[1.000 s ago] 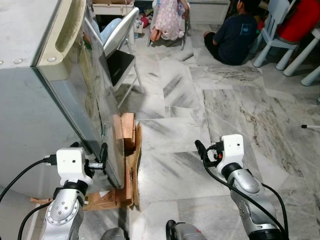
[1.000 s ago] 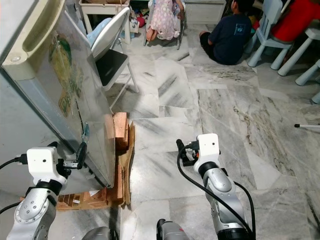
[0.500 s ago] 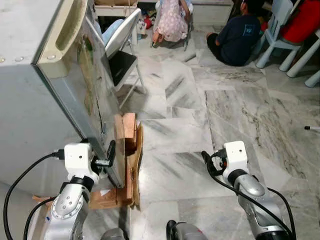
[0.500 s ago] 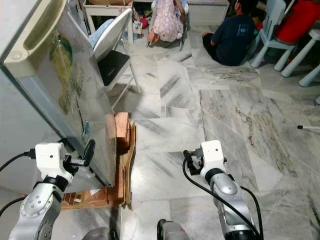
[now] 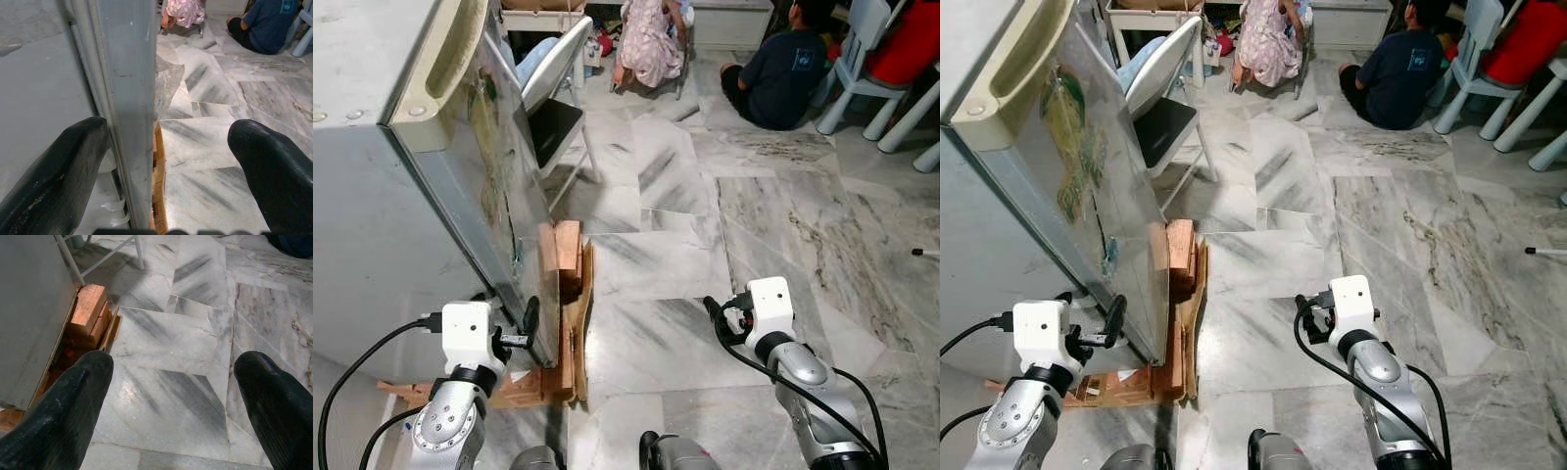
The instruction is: Restocking fridge
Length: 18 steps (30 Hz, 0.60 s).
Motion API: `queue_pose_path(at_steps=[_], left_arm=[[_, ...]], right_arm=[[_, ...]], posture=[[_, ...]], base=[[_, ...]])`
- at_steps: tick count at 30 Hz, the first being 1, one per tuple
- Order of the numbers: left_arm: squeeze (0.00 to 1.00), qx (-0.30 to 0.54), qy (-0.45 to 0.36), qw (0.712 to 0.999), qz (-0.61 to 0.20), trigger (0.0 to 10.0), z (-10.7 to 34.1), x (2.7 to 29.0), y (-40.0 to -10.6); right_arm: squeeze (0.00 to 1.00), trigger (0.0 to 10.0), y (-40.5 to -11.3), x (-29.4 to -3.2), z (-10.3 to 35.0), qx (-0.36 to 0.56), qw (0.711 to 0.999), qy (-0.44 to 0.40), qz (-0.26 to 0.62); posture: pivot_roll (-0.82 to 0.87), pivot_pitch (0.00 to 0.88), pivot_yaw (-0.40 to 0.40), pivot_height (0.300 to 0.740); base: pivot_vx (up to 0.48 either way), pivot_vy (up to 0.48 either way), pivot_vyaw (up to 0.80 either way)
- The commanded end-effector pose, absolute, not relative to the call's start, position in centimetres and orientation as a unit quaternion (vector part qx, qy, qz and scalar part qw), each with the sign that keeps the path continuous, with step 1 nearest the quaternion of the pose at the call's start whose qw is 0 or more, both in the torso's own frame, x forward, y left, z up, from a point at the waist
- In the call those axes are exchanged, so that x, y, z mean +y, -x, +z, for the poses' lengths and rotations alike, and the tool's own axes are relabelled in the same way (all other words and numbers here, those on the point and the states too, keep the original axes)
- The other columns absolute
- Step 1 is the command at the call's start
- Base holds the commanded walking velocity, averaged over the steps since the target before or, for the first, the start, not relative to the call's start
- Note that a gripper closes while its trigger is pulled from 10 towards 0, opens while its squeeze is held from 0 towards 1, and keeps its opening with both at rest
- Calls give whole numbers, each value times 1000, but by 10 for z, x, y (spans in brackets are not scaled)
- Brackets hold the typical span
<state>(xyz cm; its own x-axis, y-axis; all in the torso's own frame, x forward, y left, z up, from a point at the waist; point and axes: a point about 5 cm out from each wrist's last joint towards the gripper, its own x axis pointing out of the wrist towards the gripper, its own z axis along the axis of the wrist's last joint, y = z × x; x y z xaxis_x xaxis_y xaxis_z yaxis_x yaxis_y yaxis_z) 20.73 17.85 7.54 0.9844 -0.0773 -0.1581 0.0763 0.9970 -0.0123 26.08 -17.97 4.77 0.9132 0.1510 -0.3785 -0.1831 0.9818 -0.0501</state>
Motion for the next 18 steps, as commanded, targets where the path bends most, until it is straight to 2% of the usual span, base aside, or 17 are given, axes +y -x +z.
queue_pose_path(at_steps=[1,7,18], left_arm=[[0,74,4,996,-39,10000,78,177,-206],[0,75,3,997,-35,10000,77,179,-206],[0,62,8,997,40,10000,80,194,-210]], right_arm=[[0,10000,-260,-184,46,199,975,48,81],[0,10000,-259,-183,46,200,975,47,82],[0,10000,-261,-179,50,183,976,54,104]], posture=[[-9,122,-19,740],[-7,121,-17,740],[-8,120,-14,740]], base=[[0,-480,0],[0,-446,0],[0,0,0]])
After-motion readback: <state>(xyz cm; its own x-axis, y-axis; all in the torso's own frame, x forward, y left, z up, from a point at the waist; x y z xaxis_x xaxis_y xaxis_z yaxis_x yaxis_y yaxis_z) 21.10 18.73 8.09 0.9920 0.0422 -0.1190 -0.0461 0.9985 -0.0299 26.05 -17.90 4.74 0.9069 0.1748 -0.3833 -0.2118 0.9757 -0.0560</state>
